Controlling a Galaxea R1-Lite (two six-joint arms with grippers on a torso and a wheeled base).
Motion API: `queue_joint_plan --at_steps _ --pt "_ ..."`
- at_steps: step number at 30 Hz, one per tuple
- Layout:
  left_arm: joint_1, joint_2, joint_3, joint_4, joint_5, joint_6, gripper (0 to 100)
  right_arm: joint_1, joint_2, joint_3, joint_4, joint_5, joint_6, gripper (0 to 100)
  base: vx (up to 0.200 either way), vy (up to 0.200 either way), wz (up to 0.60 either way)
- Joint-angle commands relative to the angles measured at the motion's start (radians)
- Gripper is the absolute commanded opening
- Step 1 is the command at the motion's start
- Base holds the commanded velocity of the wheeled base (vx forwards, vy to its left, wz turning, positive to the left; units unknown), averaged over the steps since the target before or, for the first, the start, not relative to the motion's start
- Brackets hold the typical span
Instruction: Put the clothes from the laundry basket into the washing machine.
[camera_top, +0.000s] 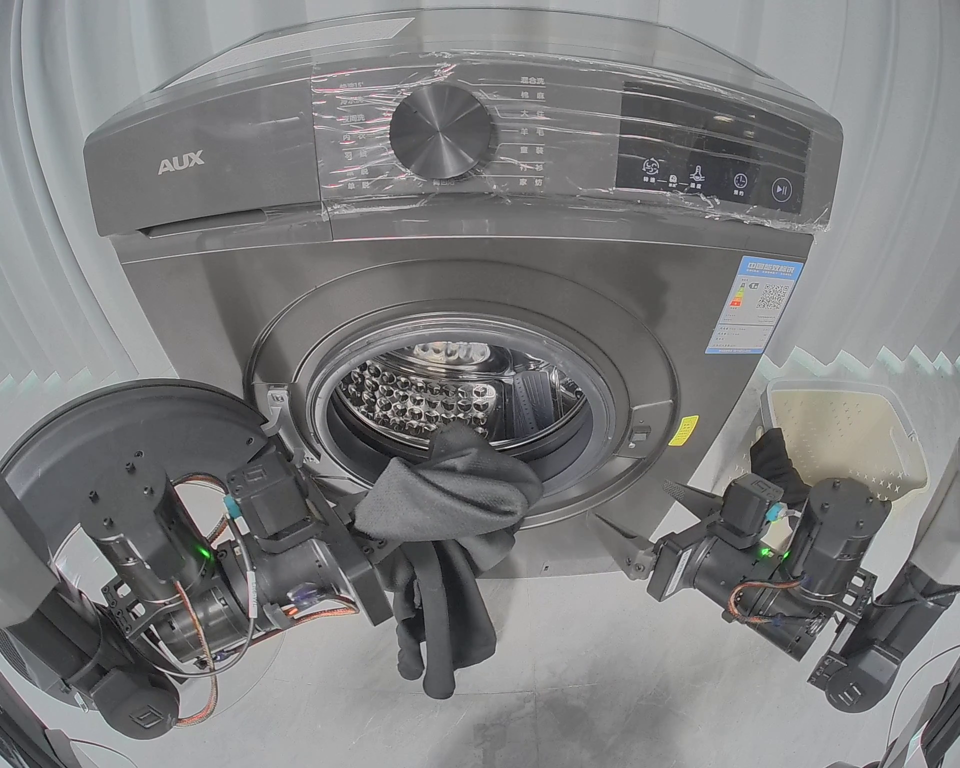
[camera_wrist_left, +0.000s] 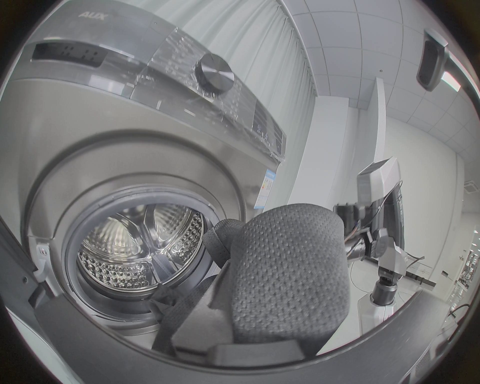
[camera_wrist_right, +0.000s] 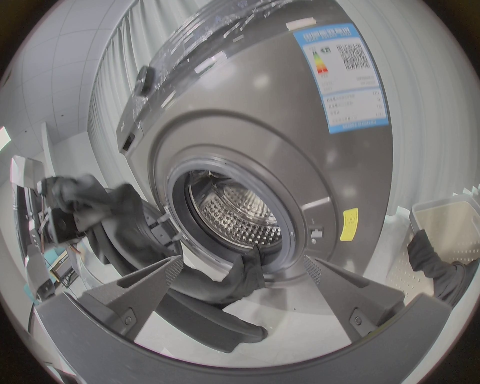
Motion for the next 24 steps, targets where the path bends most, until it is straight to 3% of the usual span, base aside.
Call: queue_joint_plan --at_steps 1,9,14,20,24 --pt "0.006 -0.050 0.009 0.000 -0.006 -0.007 0 0.006 0.120 -0.008 -0.004 -0.001 0.001 100 0.000 0.000 0.00" --pt "0.003 -0.054 0.006 -0.001 -0.011 -0.007 0 0.035 0.258 -0.133 -0.004 -0.001 0.000 100 0.000 0.000 0.00" --pt "0.005 -0.080 0.023 0.000 -0.057 -0.010 0 0.067 0.331 -0.209 -0.004 -0.001 -0.002 100 0.000 0.000 0.00" --pt "0.003 -0.079 0.054 0.000 -0.063 -0.008 0 0.069 0.362 -0.286 0.002 0.000 -0.007 100 0.000 0.000 0.00" --pt "0.000 -0.079 0.063 0.000 -0.067 -0.008 0 0.072 0.357 -0.297 0.005 0.009 -0.008 100 0.000 0.000 0.00"
